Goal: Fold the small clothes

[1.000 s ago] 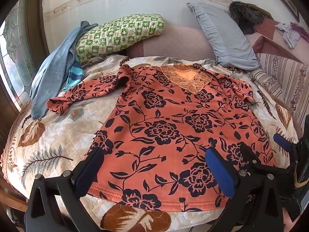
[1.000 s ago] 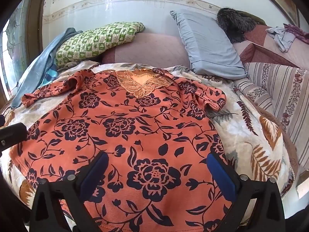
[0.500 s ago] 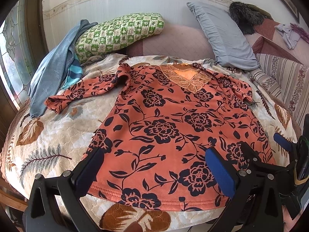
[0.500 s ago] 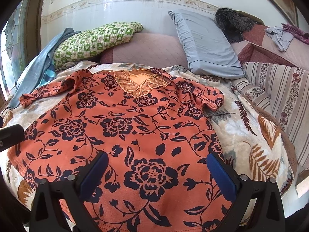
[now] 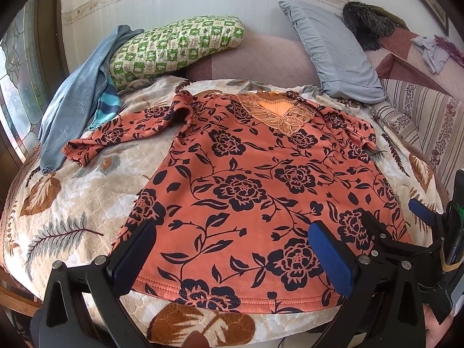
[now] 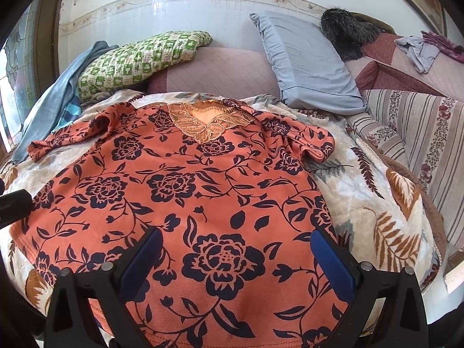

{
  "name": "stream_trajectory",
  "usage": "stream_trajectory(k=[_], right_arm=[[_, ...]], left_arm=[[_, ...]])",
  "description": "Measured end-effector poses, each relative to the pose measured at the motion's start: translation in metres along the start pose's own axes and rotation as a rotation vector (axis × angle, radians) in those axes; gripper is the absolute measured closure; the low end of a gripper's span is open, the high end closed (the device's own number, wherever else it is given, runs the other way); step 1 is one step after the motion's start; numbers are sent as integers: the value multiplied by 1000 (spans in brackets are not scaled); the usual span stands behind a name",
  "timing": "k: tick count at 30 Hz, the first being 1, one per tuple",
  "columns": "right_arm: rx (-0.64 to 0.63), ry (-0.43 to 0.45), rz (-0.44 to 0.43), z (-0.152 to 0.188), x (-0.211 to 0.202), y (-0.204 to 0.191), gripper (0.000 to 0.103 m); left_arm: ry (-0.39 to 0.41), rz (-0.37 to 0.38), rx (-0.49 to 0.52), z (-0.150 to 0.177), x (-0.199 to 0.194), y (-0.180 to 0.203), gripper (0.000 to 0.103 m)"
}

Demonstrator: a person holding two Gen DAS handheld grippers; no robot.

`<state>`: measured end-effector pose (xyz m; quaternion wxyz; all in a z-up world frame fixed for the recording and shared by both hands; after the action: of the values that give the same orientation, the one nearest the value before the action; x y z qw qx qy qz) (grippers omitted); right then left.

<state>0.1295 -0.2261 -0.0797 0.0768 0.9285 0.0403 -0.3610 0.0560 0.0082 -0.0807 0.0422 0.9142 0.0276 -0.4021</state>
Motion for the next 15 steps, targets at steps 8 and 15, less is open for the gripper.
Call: stream_trajectory(k=[8, 15], right_arm=[[5, -5, 2, 1, 0, 2, 0], [3, -5, 4, 2, 0, 2, 0]], left_arm=[[-1, -5, -5, 1, -1, -4, 0], [1, -4, -2, 1, -1, -4, 0]])
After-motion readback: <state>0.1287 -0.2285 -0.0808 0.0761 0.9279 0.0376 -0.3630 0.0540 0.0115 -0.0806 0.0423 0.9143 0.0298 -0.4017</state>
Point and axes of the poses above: each gripper's, at about its wrist camera, not at the fingertips, and x roughly the way its jaws point, y to its right, z to its underside, the point moved 8 cm from there along x, roughly the way its jaws point
